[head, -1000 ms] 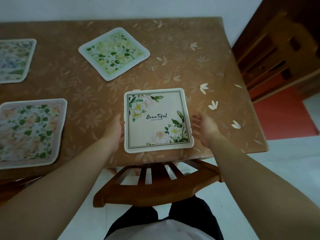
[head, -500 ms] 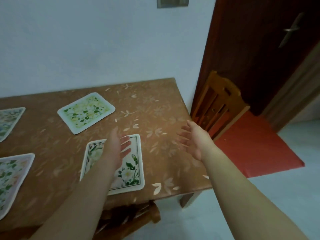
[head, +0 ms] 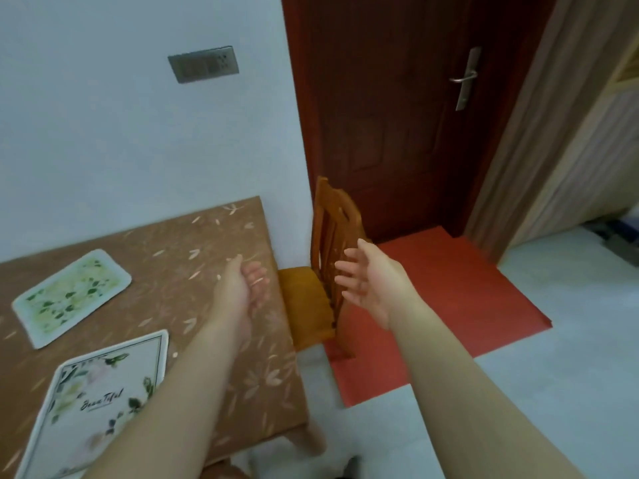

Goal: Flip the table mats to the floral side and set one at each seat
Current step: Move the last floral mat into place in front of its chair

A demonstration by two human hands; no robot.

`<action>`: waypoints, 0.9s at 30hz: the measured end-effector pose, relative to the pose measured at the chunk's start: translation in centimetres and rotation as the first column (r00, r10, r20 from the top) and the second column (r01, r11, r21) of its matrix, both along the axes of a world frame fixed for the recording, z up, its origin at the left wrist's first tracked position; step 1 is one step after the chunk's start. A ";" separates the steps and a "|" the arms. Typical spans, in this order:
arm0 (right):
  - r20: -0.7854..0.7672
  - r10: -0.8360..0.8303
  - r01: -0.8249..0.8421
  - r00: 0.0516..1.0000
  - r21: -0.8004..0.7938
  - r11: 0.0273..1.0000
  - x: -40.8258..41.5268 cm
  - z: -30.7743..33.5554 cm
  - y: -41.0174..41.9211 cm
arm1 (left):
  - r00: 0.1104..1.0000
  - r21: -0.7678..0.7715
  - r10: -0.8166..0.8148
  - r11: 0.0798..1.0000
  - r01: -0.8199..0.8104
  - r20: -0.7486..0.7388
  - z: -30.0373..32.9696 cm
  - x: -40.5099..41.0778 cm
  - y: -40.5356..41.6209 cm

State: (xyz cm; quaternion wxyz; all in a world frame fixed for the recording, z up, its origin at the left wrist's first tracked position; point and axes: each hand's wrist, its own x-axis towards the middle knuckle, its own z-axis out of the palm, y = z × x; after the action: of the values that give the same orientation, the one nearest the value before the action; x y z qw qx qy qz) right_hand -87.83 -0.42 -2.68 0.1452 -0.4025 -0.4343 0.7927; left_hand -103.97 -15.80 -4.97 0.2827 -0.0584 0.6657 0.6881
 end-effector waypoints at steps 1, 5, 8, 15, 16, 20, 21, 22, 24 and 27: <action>0.007 -0.002 0.002 1.000 -0.006 1.000 0.1 -0.2 1.3 | 1.000 0.001 -0.011 1.000 0.011 0.006 -0.2 0.1 1.7; 0.056 -0.004 0.003 0.998 0.011 1.000 -1.3 -0.8 6.4 | 0.998 0.055 -0.018 0.998 0.015 0.056 -2.0 -1.1 7.9; 0.096 0.041 -0.045 0.995 0.040 0.998 -4.2 -1.0 10.2 | 0.992 0.098 -0.010 0.995 -0.003 0.127 -3.6 -4.0 12.2; 0.171 0.244 -0.259 0.955 0.072 0.963 -17.0 -1.0 15.5 | 0.980 0.179 0.129 0.971 -0.156 0.150 -5.3 -13.2 16.0; 0.171 0.272 -0.286 0.947 0.069 0.956 -19.1 -1.0 15.5 | 0.976 0.172 0.175 0.965 -0.196 0.133 -4.9 -14.8 15.5; 0.161 0.431 -0.440 0.888 0.024 0.898 -26.7 -1.4 12.7 | 0.919 0.105 0.389 0.913 -0.394 0.068 -2.5 -20.3 10.4; 0.152 0.482 -0.489 0.863 0.015 0.872 -28.6 -1.5 11.4 | 0.897 0.104 0.438 0.891 -0.442 0.056 -1.9 -21.2 8.4; 0.143 0.532 -0.539 0.835 0.012 0.842 -30.5 -1.7 10.0 | 0.869 0.105 0.492 0.863 -0.494 0.044 -1.3 -22.0 6.2; 0.134 0.622 -0.628 0.771 0.003 0.778 -34.0 -2.1 6.9 | 0.797 0.095 0.604 0.792 -0.603 0.018 -0.6 -23.0 1.7; 0.128 0.759 -0.764 0.638 -0.012 0.645 -38.7 -3.3 2.0 | 0.686 0.047 0.727 0.686 -0.726 -0.015 -0.2 -23.5 -4.8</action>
State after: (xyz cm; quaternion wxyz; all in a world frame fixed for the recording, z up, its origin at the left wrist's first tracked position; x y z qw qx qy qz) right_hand -126.49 1.59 -6.03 -0.2200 -0.2265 -0.5884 0.7444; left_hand -127.43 -20.57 -5.16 -0.0224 -0.3006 0.5798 0.7570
